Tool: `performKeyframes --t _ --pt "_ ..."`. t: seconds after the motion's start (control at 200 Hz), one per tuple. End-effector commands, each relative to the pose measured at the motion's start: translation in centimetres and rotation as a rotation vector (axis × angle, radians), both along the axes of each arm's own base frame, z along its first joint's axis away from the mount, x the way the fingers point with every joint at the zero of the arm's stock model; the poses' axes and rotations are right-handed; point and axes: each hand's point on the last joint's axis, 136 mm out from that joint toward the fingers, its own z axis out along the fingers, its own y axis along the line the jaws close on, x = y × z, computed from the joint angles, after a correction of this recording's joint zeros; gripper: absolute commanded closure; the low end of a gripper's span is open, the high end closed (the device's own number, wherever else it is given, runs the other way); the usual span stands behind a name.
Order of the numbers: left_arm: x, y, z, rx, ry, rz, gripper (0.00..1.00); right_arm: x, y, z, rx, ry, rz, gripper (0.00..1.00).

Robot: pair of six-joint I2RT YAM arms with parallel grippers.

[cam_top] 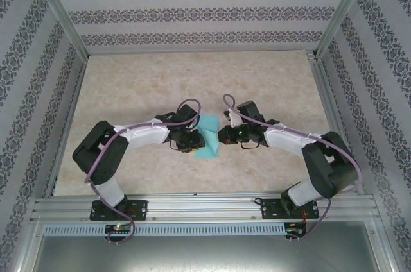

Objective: Fold a paper plane with a square sheet of paper (pick it up from the middle)
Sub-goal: Fold the triangle a second time at the center of the table.

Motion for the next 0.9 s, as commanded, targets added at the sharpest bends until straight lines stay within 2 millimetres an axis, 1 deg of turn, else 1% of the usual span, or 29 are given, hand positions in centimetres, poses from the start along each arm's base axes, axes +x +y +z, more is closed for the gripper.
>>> performKeyframes --t 0.0,0.08,0.295,0.415,0.485,0.605,0.709,0.799,0.894 --pt "0.8 -0.9 -0.2 0.007 -0.015 0.023 0.75 0.0 1.2 0.6 0.059 0.011 0.067 0.97" --pt "0.5 -0.7 -0.6 0.02 -0.006 0.031 0.76 0.2 1.1 0.1 0.048 0.026 0.074 0.97" --pt "-0.7 -0.4 -1.2 0.036 0.019 0.027 0.77 0.4 1.2 -0.5 0.048 0.053 0.085 0.96" --pt "-1.2 0.9 -2.3 0.102 0.036 0.041 0.79 0.4 1.3 -0.9 0.048 0.067 0.087 0.96" --pt "-1.2 1.8 -2.5 0.153 0.03 0.042 0.8 0.5 1.4 -1.0 0.049 0.072 0.089 0.96" --pt "-0.8 3.0 -2.0 0.231 0.003 0.031 0.81 0.6 1.6 -0.8 0.059 0.074 0.097 0.96" --pt "-0.3 3.7 -1.4 0.28 -0.022 0.014 0.81 0.6 2.0 -0.6 0.073 0.079 0.111 0.96" --pt "0.2 3.4 -1.0 0.273 -0.035 0.001 0.81 0.6 2.5 -0.5 0.086 0.087 0.126 0.96" --pt "0.4 3.3 -0.9 0.28 -0.039 -0.008 0.8 0.8 2.8 -0.9 0.077 0.095 0.127 0.95"
